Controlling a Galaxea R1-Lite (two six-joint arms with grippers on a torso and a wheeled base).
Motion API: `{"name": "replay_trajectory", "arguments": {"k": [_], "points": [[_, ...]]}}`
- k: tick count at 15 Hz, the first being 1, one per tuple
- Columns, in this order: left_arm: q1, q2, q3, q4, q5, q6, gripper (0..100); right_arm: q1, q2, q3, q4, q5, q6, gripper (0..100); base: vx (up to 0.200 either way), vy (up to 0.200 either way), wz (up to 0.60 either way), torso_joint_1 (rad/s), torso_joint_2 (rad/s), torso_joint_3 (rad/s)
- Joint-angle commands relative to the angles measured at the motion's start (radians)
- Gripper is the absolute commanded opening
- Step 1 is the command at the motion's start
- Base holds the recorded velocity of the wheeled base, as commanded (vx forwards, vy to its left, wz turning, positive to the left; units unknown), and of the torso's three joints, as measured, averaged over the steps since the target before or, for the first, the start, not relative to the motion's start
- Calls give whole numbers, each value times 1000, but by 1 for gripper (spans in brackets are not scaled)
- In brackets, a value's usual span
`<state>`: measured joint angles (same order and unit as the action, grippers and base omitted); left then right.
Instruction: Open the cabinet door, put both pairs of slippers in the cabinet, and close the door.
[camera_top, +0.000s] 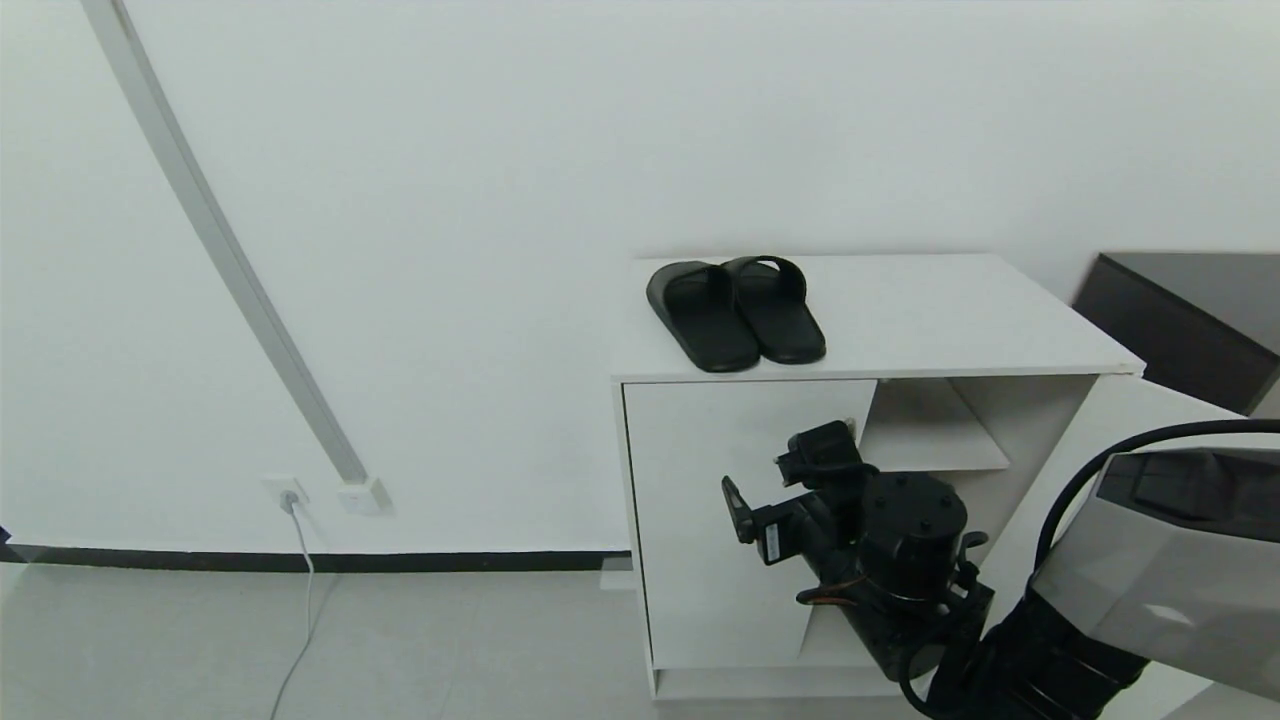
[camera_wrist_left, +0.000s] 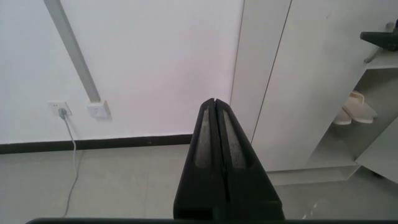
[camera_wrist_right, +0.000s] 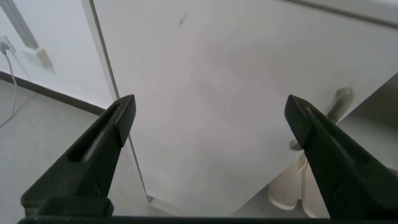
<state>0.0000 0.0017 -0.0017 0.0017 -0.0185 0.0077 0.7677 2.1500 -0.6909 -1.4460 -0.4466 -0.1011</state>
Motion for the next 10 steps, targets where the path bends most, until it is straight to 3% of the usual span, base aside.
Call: {"name": "replay_trajectory", "arguments": {"k": [1, 10], "points": [[0, 0, 0, 1, 0, 0, 0, 1, 2, 1, -1, 0, 0, 100, 0, 0, 0, 242, -564, -315], [0, 0, 0, 0, 0, 0, 0, -1, 1, 4, -10, 0, -8, 100, 0, 0, 0, 236, -528, -293]]}}
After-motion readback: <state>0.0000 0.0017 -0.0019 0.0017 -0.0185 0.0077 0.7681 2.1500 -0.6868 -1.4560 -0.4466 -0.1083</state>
